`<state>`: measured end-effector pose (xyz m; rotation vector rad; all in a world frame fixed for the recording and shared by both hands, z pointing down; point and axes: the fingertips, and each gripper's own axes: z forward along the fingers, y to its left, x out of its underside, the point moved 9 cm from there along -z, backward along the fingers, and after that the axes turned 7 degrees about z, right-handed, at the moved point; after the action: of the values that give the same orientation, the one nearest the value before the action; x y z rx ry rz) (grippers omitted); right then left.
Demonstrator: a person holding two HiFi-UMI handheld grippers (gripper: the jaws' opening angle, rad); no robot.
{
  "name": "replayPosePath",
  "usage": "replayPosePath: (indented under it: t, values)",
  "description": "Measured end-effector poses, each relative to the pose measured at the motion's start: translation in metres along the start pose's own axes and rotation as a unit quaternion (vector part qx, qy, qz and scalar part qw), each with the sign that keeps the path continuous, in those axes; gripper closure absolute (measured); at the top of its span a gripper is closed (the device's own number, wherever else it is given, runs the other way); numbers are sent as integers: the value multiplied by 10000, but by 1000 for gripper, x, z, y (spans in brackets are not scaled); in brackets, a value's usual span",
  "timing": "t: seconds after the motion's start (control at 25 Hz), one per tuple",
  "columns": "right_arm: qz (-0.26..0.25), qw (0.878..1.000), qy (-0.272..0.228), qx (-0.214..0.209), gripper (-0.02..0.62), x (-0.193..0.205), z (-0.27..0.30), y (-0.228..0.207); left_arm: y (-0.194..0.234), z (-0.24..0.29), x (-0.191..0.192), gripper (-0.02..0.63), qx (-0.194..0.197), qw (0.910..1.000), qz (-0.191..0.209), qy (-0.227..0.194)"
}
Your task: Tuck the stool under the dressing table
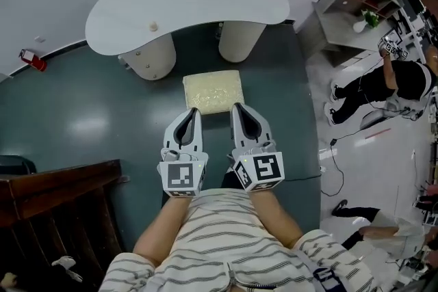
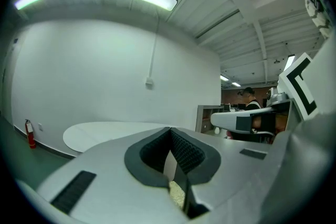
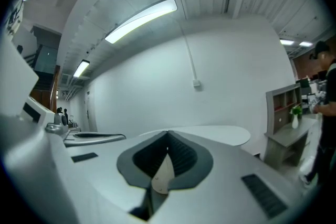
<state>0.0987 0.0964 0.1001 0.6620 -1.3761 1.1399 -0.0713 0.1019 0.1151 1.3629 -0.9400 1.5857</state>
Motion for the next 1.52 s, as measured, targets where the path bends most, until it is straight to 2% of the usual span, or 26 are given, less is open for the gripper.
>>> replayPosePath:
  t: [0.28, 0.6, 0.88, 1.52]
  values:
    - [92, 9989, 452, 21, 583, 36, 19, -8, -3, 16, 32, 600, 19, 9993, -25, 369]
    - [189, 9969, 747, 127, 583, 78, 41, -17, 11, 29, 77, 600, -80, 9970, -176, 755]
    - [293, 9932, 1082, 330, 583, 126, 51, -45, 7, 48, 118, 600, -195, 9927, -473, 1093]
    - [815, 9802, 1681, 653, 581, 242, 82, -113, -4, 86, 239, 599, -324, 9808, -747, 1774]
